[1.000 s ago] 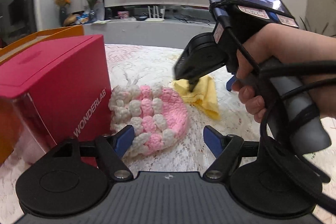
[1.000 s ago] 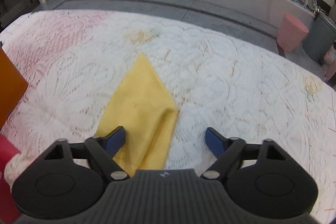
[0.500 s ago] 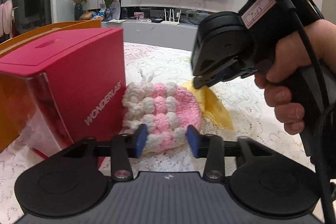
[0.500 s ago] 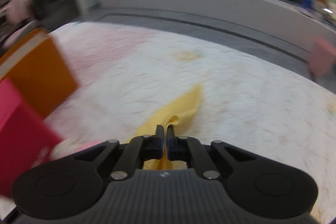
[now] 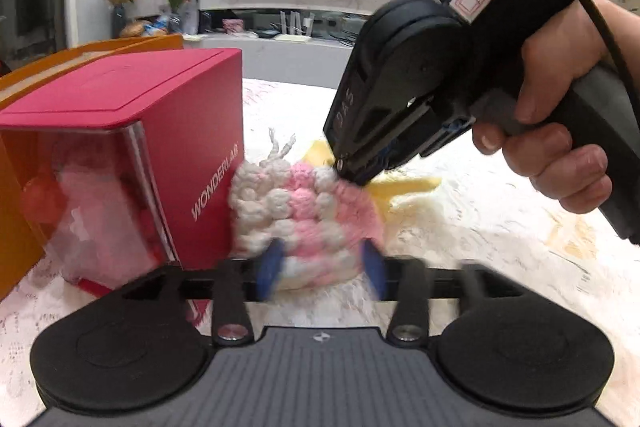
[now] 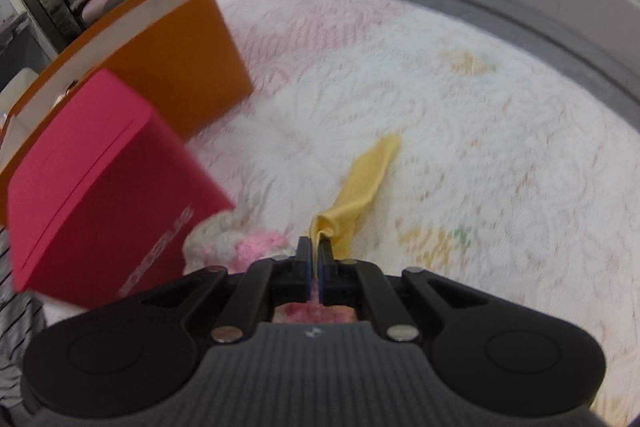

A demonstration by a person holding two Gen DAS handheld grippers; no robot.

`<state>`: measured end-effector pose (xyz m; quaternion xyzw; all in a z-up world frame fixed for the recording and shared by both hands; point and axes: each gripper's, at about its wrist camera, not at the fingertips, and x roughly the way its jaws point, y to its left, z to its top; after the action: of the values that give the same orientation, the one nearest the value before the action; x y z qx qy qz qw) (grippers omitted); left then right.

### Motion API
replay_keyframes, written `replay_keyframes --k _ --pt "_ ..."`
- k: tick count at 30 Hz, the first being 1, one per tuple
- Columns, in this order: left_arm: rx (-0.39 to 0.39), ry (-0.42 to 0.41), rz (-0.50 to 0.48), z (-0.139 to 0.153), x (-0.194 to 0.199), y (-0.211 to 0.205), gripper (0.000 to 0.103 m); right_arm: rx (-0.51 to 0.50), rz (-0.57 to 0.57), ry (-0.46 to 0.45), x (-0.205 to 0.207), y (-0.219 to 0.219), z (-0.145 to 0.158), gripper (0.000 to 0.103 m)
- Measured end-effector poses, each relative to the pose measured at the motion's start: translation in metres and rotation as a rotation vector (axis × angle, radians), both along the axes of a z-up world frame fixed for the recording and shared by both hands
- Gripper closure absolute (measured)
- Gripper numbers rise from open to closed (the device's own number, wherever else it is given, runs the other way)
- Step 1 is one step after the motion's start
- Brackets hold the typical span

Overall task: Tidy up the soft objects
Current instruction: 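Grasp the pink-and-white crochet hat with the left gripper while the right gripper grasps the yellow cloth, then lift the crochet hat with the left gripper while the right gripper lifts the yellow cloth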

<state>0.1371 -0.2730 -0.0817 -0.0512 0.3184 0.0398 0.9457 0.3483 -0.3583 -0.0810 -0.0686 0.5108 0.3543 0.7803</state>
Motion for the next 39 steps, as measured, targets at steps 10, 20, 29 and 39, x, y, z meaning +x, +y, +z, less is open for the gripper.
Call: replay_keyframes --k 10,20,29,39 --pt "0.099 0.056 0.041 0.002 0.005 -0.014 0.010 -0.129 -0.057 0.151 -0.036 0.003 -0.011 0.103" --pt "0.123 0.091 0.037 -0.001 0.023 -0.025 0.016 -0.107 -0.095 0.211 -0.051 -0.004 -0.011 0.103" --pt "0.123 0.026 -0.138 0.012 0.008 -0.005 0.047 -0.072 -0.164 0.132 -0.074 -0.005 0.010 0.103" --pt "0.199 0.002 -0.322 0.005 -0.019 0.004 0.055 -0.043 -0.338 0.131 -0.097 -0.008 0.016 0.103"
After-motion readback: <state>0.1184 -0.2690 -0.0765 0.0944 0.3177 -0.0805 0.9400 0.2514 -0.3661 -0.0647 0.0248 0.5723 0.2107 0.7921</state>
